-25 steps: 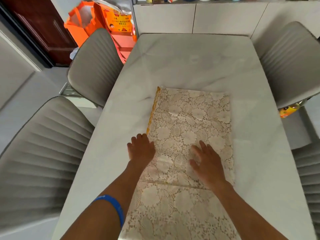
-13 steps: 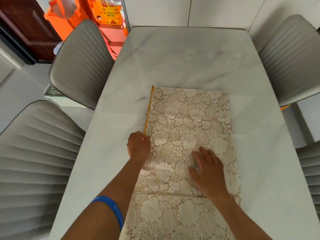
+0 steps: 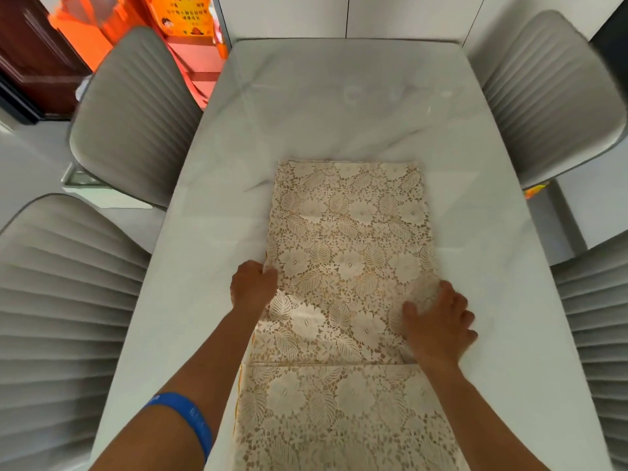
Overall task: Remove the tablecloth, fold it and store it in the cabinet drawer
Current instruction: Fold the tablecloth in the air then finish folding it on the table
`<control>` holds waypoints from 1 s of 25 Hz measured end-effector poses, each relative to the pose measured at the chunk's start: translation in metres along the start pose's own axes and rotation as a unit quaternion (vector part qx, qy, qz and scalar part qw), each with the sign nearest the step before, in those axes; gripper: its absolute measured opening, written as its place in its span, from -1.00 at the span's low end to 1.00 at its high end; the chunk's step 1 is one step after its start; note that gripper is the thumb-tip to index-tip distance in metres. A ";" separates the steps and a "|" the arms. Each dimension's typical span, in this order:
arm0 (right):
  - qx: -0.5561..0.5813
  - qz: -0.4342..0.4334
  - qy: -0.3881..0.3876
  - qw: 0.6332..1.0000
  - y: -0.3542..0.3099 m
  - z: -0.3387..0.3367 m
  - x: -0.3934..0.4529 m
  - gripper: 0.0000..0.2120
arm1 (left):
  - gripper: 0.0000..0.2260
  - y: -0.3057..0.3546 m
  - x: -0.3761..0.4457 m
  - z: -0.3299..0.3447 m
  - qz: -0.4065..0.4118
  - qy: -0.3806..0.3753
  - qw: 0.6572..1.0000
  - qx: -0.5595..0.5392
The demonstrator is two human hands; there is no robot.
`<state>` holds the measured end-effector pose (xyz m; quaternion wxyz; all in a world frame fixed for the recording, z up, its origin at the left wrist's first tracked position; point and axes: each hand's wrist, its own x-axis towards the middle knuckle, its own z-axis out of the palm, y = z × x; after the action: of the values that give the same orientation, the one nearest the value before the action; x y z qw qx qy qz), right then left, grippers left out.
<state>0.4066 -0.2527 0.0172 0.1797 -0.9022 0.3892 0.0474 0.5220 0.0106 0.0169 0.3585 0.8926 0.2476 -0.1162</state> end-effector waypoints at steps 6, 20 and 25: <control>0.143 -0.057 -0.004 0.988 -0.012 -0.013 0.051 -0.77 | -0.90 0.026 0.016 0.002 0.042 0.004 0.997 -0.063; -0.246 -0.340 -0.114 0.900 0.003 -0.033 0.030 -0.77 | -0.87 -0.023 -0.059 -0.014 0.314 -0.114 0.858 0.390; -0.032 -0.296 -0.201 0.933 0.025 -0.054 0.003 -0.78 | -0.84 -0.033 -0.103 -0.026 0.272 -0.105 0.904 0.311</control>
<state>0.3881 -0.2903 0.0597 0.2311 -0.9535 0.0585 0.1844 0.4179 0.0121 0.0559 0.1039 0.9740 -0.0926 -0.1790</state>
